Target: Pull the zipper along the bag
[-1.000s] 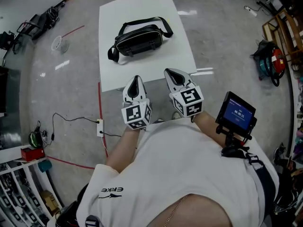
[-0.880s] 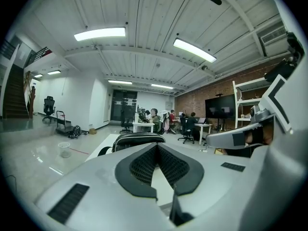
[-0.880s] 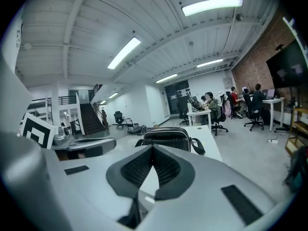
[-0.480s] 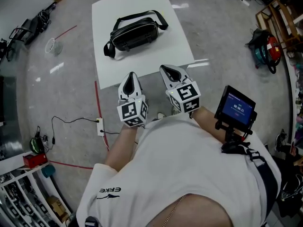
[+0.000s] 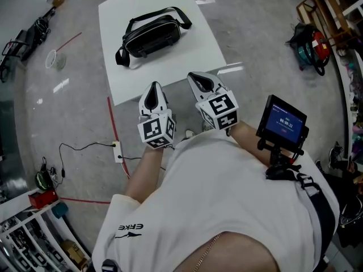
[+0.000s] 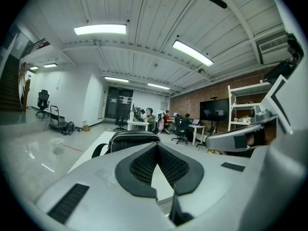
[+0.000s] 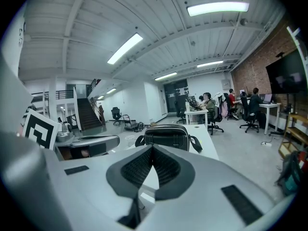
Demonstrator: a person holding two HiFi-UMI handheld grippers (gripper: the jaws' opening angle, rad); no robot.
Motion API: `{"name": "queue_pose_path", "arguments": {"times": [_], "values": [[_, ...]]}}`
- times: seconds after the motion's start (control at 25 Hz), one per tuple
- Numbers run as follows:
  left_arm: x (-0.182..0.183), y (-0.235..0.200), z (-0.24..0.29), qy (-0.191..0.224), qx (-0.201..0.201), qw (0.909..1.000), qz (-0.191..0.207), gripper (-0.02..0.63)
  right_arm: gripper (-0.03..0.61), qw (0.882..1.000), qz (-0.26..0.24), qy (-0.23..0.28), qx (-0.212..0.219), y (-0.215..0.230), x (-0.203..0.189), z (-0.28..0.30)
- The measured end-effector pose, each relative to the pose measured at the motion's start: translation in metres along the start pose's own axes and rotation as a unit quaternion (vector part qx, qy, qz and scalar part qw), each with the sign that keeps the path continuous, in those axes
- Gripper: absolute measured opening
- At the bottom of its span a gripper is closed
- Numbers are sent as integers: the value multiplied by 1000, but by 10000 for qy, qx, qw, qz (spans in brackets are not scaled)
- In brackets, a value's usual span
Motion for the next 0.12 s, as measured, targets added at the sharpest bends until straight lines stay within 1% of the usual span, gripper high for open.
{"name": "queue_pose_path", "arguments": {"times": [0.12], "values": [[-3, 0, 1, -2, 0, 10000, -33, 3, 5, 10000, 13, -41, -5, 1, -4, 1]]}}
Point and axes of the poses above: the fingertips, and each gripper's own axes: z forward along the fingers, y to its right, x out of its top, the point moved 2 cm from there along -z, backward along the fingers, and after that the axes turned 12 degrees about -z, right-handed, at the moved point
